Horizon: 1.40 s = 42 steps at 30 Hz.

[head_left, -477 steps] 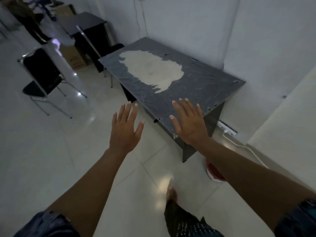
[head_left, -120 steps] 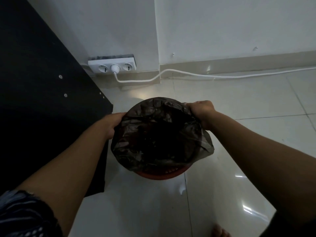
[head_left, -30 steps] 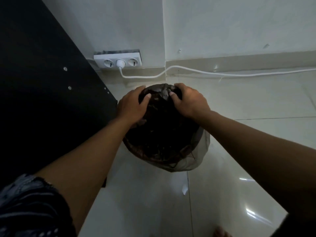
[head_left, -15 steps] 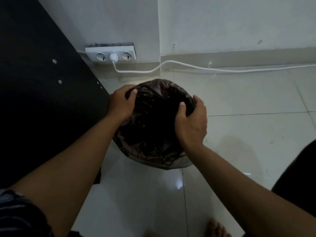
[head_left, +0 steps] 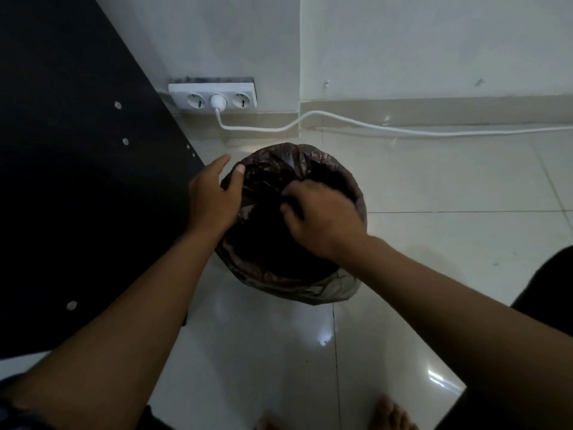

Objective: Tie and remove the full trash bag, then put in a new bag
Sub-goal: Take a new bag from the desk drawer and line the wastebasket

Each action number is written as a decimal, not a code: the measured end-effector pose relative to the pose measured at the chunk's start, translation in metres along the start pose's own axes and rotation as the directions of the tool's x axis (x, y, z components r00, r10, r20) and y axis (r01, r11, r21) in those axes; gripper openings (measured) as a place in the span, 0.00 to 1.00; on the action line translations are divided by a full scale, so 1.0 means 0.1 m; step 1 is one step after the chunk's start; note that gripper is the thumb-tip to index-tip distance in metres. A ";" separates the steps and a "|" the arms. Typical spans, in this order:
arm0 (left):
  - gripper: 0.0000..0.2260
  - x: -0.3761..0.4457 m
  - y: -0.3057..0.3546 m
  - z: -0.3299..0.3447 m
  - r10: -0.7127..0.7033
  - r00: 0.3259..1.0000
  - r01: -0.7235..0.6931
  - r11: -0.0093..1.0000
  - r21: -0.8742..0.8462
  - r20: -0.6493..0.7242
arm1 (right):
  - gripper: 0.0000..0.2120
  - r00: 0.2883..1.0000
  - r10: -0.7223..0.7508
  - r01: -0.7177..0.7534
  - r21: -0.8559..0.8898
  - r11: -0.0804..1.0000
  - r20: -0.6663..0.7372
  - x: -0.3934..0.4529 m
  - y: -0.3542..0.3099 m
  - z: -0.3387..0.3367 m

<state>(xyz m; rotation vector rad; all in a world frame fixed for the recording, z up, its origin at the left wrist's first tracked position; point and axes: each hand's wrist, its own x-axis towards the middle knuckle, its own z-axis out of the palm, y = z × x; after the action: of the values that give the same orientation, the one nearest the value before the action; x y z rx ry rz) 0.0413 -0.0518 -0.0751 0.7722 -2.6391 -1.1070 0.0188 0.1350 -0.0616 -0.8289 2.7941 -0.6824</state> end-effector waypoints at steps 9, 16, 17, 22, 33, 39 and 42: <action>0.22 -0.18 -0.32 0.18 0.172 0.980 -0.176 0.984 0.027 0.101 | 0.42 0.669 0.224 0.123 -0.403 0.907 0.708 0.24 0.08 0.83; 0.22 -0.19 -0.34 0.25 0.201 0.976 -0.201 0.980 -0.011 0.085 | 0.45 0.613 0.304 0.118 -0.465 0.877 0.729 0.33 0.22 1.04; 0.22 -0.18 -0.35 0.25 0.209 0.974 -0.208 0.978 -0.016 0.093 | 0.45 0.603 0.309 0.120 -0.466 0.877 0.735 0.36 0.23 1.08; 0.22 -0.16 -0.36 0.28 0.228 0.969 -0.226 0.974 -0.036 0.094 | 0.43 0.568 0.311 0.098 -0.438 0.894 0.762 0.43 0.26 1.21; 0.22 -0.12 -0.34 0.25 0.261 0.955 -0.262 0.965 -0.013 0.141 | 0.22 0.653 -0.335 0.713 -0.401 0.576 0.680 0.50 0.14 0.49; 0.22 -0.12 -0.36 0.25 0.284 0.945 -0.279 0.959 -0.048 0.164 | 0.46 0.572 -0.083 0.759 -0.488 0.431 0.816 0.61 0.56 0.67; 0.22 -0.11 -0.37 0.24 0.306 0.936 -0.302 0.952 -0.046 0.176 | 0.48 0.542 -0.099 0.813 -0.490 0.314 0.835 0.58 0.60 0.84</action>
<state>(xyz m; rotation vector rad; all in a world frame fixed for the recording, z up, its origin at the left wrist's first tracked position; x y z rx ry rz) 0.0570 -0.0536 -0.1176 0.2521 -2.7653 -1.1579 -0.0365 0.1155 -0.1641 -1.7256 1.9037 1.0486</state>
